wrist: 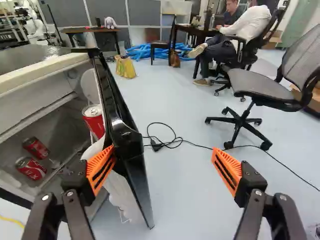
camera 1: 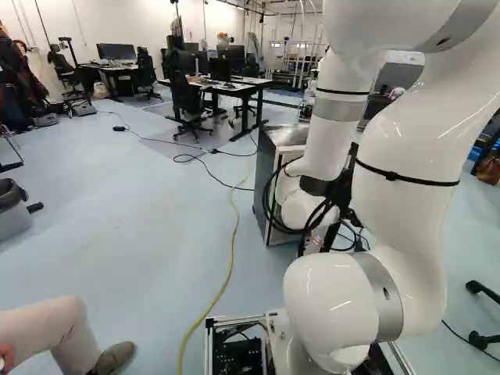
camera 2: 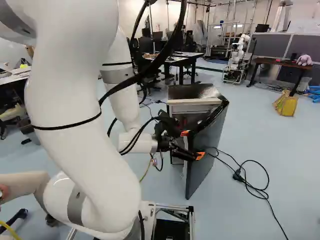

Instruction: Grab a drink from the fridge

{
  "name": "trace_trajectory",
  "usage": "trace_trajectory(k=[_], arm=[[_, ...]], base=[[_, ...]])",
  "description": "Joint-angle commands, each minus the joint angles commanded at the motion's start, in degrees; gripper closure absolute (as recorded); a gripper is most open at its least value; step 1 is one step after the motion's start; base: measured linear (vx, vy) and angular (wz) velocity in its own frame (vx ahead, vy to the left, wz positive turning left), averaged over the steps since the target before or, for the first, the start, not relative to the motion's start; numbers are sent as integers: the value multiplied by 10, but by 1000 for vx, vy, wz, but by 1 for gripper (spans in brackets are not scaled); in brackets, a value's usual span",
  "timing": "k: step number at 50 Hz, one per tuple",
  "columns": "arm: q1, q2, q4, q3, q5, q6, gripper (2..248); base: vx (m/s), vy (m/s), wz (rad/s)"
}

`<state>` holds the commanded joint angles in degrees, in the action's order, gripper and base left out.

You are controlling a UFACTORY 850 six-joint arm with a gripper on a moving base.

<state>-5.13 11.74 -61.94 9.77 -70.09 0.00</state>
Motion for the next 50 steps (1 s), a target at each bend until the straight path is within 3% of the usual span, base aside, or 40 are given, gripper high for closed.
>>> trace_trajectory(k=[18, 50], arm=[[-2, -16, 0, -21, 0, 0, 3], [40, -21, 0, -28, -17, 0, 3]], base=[[0, 0, 0], [0, 0, 0]])
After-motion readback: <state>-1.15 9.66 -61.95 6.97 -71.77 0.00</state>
